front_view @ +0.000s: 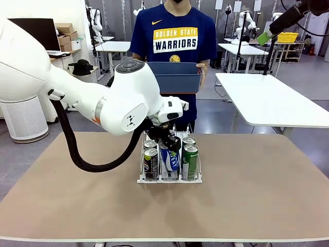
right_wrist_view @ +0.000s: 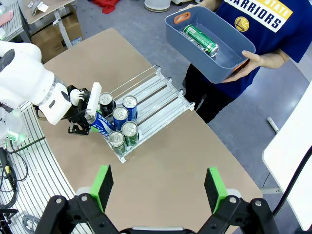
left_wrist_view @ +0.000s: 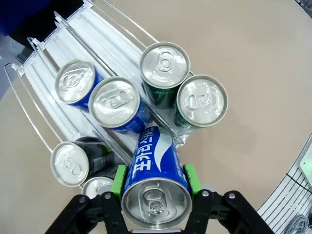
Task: Fill the beverage cans into the dispenser.
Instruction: Place the picked Ionic drink in the line of the Automatic Can Dispenser with the same cans.
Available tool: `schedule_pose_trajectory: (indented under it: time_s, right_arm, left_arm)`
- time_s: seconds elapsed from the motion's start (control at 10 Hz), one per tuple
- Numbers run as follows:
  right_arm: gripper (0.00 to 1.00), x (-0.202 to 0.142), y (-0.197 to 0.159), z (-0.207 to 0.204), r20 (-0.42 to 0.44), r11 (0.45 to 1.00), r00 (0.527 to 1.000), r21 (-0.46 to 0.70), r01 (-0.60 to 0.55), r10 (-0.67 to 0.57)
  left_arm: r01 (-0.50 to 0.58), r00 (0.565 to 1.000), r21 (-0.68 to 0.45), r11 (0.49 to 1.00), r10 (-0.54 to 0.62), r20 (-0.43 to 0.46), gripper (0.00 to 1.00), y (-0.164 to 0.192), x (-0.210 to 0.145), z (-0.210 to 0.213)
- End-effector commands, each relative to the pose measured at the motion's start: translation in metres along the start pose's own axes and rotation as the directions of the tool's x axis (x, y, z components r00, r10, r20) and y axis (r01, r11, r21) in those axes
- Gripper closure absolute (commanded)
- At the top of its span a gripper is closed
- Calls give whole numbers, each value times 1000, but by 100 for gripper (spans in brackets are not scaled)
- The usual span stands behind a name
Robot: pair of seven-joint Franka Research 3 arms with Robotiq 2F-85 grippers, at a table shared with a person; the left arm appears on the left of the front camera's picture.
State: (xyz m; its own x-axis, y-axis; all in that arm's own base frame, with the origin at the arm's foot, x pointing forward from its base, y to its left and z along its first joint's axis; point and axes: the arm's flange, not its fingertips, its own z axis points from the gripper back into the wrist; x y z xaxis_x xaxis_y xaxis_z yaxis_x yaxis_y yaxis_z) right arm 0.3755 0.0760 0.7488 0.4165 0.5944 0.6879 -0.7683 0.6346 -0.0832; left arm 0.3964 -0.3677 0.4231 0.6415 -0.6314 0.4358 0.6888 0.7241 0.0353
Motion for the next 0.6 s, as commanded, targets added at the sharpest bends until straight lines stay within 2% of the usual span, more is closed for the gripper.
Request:
schedule_pose_trajectory:
  time_s: [0.0, 0.5]
  right_arm:
    - [0, -1, 0, 0, -1, 1000, 1000, -1, 2, -2]
    - [0, -1, 0, 0, -1, 1000, 1000, -1, 2, -2]
  left_arm:
    - [23, 999, 12, 1000, -23, 27, 43, 4, 17, -10]
    - [39, 997, 11, 999, -38, -69, 43, 6, 11, -27]
